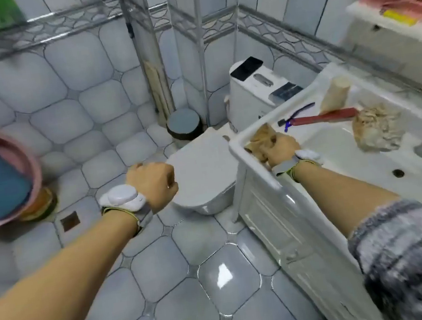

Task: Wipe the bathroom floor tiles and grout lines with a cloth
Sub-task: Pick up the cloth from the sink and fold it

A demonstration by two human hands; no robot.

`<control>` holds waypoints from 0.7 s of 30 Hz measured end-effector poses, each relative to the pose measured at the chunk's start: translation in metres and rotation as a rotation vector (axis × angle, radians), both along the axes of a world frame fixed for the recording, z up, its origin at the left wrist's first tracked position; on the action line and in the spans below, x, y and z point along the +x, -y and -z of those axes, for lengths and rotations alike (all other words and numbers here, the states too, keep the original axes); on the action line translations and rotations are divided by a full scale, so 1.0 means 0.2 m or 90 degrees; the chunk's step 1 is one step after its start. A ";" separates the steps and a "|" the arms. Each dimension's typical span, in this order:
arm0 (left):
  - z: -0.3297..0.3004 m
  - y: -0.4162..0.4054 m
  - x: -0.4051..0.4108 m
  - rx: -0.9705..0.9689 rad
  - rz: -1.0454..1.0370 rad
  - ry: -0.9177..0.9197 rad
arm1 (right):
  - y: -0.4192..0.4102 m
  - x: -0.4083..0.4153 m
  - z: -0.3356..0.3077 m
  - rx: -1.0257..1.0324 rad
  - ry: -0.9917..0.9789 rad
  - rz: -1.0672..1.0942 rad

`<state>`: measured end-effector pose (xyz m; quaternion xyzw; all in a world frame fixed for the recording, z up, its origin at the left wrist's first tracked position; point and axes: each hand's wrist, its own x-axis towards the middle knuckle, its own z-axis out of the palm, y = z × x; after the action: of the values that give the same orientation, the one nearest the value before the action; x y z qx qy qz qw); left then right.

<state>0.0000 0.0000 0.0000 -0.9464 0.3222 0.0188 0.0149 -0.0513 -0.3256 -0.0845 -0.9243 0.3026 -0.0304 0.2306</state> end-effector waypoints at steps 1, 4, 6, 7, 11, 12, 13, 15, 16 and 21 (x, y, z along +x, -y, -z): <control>-0.01 -0.06 0.01 0.016 -0.014 0.005 | -0.02 0.05 0.02 0.021 -0.026 0.008; 0.00 -0.24 0.05 0.030 -0.055 0.026 | -0.04 0.12 0.04 0.026 -0.078 0.053; 0.01 -0.33 0.05 0.031 -0.066 0.013 | -0.04 0.12 0.07 0.027 -0.099 0.044; 0.01 -0.37 0.04 0.030 -0.070 0.009 | -0.04 0.12 0.09 0.032 -0.087 0.037; 0.06 -0.55 0.01 0.014 -0.093 -0.019 | -0.11 0.13 0.04 -0.066 0.029 0.098; 0.09 -0.59 -0.01 0.019 -0.097 -0.032 | -0.15 0.12 0.00 -0.103 0.098 0.087; 0.11 -0.62 -0.03 0.022 -0.101 -0.043 | -0.21 0.10 -0.06 -0.121 0.179 0.068; 0.15 -0.67 -0.07 0.019 -0.104 -0.071 | -0.38 0.03 -0.19 -0.103 0.319 0.008; 0.17 -0.68 -0.10 0.010 -0.104 -0.086 | -0.48 -0.03 -0.25 -0.085 0.365 -0.042; 0.27 -0.72 -0.26 -0.105 -0.047 -0.224 | -1.08 -0.38 -0.36 0.111 0.413 -0.162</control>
<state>-0.0518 0.1445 -0.0547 -0.9377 0.2854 0.1581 -0.1198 -0.1263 -0.1101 -0.0133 -0.8737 0.0974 -0.2675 0.3944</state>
